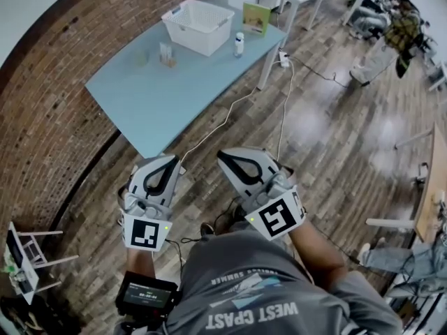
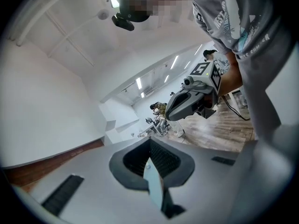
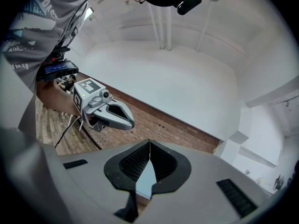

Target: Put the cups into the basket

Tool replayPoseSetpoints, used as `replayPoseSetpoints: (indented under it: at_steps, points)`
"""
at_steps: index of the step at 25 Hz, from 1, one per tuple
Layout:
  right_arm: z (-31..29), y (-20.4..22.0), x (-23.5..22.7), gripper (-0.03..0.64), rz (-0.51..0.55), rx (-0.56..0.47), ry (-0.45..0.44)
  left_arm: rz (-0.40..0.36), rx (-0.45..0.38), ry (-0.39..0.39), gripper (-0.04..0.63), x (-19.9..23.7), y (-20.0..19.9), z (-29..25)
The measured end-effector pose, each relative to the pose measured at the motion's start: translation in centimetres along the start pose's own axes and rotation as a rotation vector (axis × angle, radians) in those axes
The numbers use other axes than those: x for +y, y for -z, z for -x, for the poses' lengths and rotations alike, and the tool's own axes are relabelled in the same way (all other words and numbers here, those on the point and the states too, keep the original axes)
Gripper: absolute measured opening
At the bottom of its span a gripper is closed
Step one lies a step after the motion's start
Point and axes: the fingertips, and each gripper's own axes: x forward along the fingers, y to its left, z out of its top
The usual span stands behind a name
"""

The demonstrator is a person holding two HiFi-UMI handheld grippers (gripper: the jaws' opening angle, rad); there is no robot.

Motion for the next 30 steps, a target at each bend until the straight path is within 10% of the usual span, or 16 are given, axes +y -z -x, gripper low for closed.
replayPoseSetpoints:
  at_steps: [30]
  points:
    - [-7.9, 4.8, -8.3, 0.014, -0.035, -0.006, -0.043, 0.025, 0.068, -0.016, 0.002, 6.3, 5.5, -8.1]
